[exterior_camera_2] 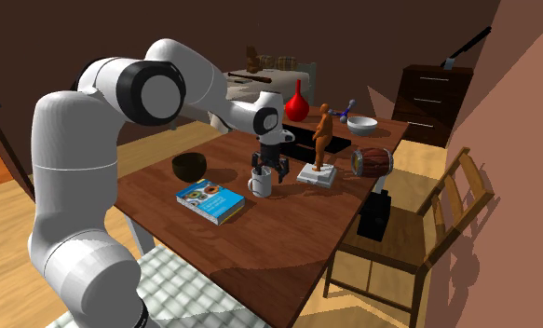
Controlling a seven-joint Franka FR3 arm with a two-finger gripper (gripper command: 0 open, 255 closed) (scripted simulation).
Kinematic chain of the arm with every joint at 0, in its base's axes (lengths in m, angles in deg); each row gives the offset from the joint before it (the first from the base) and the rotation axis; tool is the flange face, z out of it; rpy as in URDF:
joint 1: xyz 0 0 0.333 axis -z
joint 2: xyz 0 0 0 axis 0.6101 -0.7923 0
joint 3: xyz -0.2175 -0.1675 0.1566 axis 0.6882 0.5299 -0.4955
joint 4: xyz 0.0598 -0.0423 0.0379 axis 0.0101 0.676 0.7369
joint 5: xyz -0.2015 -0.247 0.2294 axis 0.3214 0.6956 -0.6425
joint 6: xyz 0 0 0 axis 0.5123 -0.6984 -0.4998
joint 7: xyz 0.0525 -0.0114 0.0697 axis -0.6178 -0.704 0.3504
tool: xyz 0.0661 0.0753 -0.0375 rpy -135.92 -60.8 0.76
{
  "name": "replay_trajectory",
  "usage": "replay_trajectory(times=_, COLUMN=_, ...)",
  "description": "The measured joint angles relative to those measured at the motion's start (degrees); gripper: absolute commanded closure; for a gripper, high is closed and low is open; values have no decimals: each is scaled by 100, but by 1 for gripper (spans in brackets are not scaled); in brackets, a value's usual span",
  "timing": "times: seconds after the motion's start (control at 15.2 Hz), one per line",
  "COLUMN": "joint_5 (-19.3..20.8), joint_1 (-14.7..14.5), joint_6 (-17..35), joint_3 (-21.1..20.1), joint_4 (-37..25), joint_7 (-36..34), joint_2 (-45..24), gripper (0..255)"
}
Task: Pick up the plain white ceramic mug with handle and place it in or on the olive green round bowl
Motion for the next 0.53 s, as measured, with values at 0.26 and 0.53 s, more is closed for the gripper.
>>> replay_trajectory(times=0.26, joint_5=-1, joint_1=1, joint_6=17, joint_3=0, joint_4=9, joint_7=1, joint_2=-6, gripper=0)
replay_trajectory(times=0.53, joint_5=-1, joint_1=1, joint_6=17, joint_3=0, joint_4=9, joint_7=1, joint_2=-6, gripper=255)
